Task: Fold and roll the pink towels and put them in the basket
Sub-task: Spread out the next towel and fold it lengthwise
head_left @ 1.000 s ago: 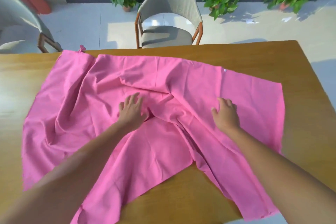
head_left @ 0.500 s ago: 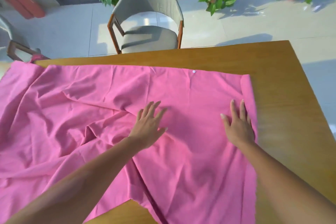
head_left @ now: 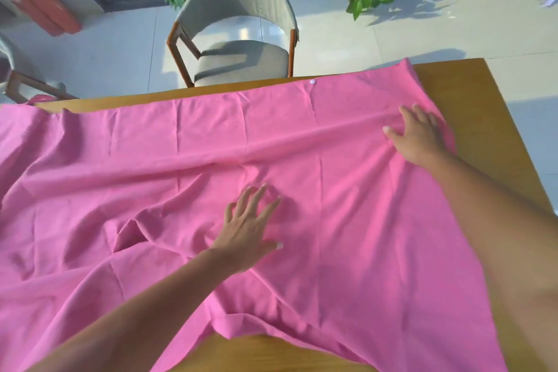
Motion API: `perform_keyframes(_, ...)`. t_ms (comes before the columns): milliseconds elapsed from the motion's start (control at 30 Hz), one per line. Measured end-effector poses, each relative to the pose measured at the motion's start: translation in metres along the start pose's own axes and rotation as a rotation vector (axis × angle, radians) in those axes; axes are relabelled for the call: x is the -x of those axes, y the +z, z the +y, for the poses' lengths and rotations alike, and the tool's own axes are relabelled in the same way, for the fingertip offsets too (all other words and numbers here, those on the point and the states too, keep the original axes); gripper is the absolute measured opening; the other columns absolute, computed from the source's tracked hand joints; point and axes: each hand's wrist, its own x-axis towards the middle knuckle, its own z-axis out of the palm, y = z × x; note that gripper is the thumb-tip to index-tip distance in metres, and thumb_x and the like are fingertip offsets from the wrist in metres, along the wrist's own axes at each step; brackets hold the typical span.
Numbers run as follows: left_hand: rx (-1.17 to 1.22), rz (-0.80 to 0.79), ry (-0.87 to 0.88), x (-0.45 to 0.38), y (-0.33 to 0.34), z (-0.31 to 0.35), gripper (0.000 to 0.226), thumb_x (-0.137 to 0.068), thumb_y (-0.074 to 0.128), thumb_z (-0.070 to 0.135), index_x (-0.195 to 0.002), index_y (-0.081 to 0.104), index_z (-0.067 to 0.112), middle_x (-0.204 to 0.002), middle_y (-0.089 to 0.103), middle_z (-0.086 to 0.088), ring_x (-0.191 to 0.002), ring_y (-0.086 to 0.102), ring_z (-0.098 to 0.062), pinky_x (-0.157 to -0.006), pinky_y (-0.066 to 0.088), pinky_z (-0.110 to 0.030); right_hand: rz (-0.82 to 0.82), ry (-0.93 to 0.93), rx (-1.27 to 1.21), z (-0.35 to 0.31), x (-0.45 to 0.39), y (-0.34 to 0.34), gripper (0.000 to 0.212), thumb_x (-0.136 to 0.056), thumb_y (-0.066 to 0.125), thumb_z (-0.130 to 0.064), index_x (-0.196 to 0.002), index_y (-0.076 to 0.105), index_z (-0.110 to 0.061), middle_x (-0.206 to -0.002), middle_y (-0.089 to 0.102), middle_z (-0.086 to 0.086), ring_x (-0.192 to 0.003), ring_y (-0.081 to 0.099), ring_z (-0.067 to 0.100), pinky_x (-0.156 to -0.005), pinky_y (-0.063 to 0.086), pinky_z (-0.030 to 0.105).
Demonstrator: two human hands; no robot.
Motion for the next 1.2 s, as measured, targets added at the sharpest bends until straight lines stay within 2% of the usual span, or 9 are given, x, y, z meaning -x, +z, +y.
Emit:
perform_keyframes(133, -0.095, -0.125, 0.039, 0.02, 0.015, 0.004, 0.122, -0.077, 0.07, 0.068, -0.151, -0.025, 0.051, -0.155, -0.046, 0.006, -0.148, -0.032, -0.033, -0.118, 0.001, -0.068, -0.035, 0.066, 0.04, 0.026, 0.04, 0.012, 0.078, -0.096, 0.033, -0.069, -0.16, 0.007, -0.031, -0.168, -0.003, 0.006, -0.153, -0.002, 0.036, -0.123, 0.004, 0.053)
perform_keyframes(367, -0.164, -0.195, 0.139, 0.043, 0.035, 0.03, 0.138, -0.068, 0.076, 0.07, -0.148, -0.034, 0.046, -0.15, -0.053, 0.003, -0.143, -0.038, -0.038, -0.116, -0.012, -0.064, -0.125, 0.195, 0.007, 0.061, 0.07, 0.012, 0.087, -0.095, 0.025, -0.074, -0.16, -0.005, -0.026, -0.167, -0.015, 0.007, -0.154, -0.011, 0.024, -0.123, 0.004, 0.054)
perform_keyframes(467, -0.159, -0.181, 0.122, 0.051, 0.038, 0.037, 0.136, -0.072, 0.075, 0.067, -0.149, -0.033, 0.043, -0.153, -0.05, 0.0, -0.144, -0.037, -0.038, -0.117, -0.013, -0.061, -0.103, 0.241, -0.09, 0.069, 0.095, 0.012, 0.086, -0.095, 0.03, -0.072, -0.16, 0.001, -0.023, -0.168, -0.009, 0.008, -0.154, -0.003, 0.029, -0.123, 0.01, 0.051)
perform_keyframes(600, -0.091, -0.115, 0.068, 0.066, 0.039, 0.042, 0.131, -0.08, 0.073, 0.06, -0.146, -0.038, 0.04, -0.157, -0.044, -0.003, -0.145, -0.035, -0.037, -0.116, -0.013, -0.057, 0.124, 0.235, -0.164, 0.085, 0.173, 0.037, 0.078, -0.097, 0.05, -0.053, -0.157, 0.021, -0.012, -0.163, 0.018, 0.016, -0.148, 0.022, 0.035, -0.114, 0.031, 0.052)
perform_keyframes(700, -0.049, -0.047, 0.059, 0.086, 0.04, 0.045, 0.115, -0.087, 0.067, 0.058, -0.157, -0.021, 0.034, -0.164, -0.028, -0.005, -0.152, -0.022, -0.037, -0.119, -0.009, -0.057, 0.275, 0.333, -0.163, 0.093, 0.243, 0.058, 0.077, -0.094, 0.061, -0.045, -0.151, 0.03, -0.004, -0.147, 0.042, 0.024, -0.133, 0.041, 0.041, -0.1, 0.041, 0.052)
perform_keyframes(767, -0.041, 0.035, 0.07, 0.104, 0.04, 0.045, 0.095, -0.086, 0.068, 0.054, -0.16, 0.013, 0.026, -0.162, 0.009, -0.008, -0.151, 0.009, -0.037, -0.123, 0.012, -0.058, 0.337, 0.431, -0.163, 0.095, 0.284, 0.07, 0.075, -0.091, 0.065, -0.042, -0.147, 0.035, -0.001, -0.135, 0.05, 0.027, -0.122, 0.048, 0.043, -0.092, 0.045, 0.052)
perform_keyframes(867, -0.043, 0.162, 0.144, 0.13, 0.048, 0.045, 0.065, -0.085, 0.065, 0.054, -0.136, 0.05, 0.018, -0.132, 0.045, -0.004, -0.121, 0.044, -0.027, -0.108, 0.038, -0.047, 0.347, 0.493, -0.144, 0.096, 0.34, 0.088, 0.065, -0.092, 0.064, -0.04, -0.137, 0.041, 0.001, -0.127, 0.053, 0.028, -0.114, 0.052, 0.045, -0.085, 0.047, 0.052)
perform_keyframes(1033, -0.114, 0.042, 0.227, 0.154, 0.065, 0.05, 0.067, -0.085, 0.06, 0.067, -0.135, 0.053, 0.023, -0.138, 0.048, 0.002, -0.125, 0.045, -0.022, -0.107, 0.04, -0.042, 0.277, 0.655, -0.074, 0.101, 0.39, 0.102, 0.048, -0.098, 0.054, -0.037, -0.118, 0.049, 0.007, -0.115, 0.058, 0.031, -0.107, 0.055, 0.044, -0.086, 0.041, 0.049)
perform_keyframes(1200, -0.202, -0.052, 0.202, 0.158, 0.079, 0.058, 0.036, -0.096, 0.062, 0.024, -0.131, 0.055, 0.022, -0.134, 0.05, 0.001, -0.121, 0.047, -0.022, -0.103, 0.044, -0.037, 0.211, 0.525, -0.079, 0.12, 0.4, 0.094, 0.028, -0.104, 0.044, -0.026, -0.109, 0.049, 0.001, -0.099, 0.063, 0.023, -0.083, 0.063, 0.041, -0.077, 0.046, 0.046)
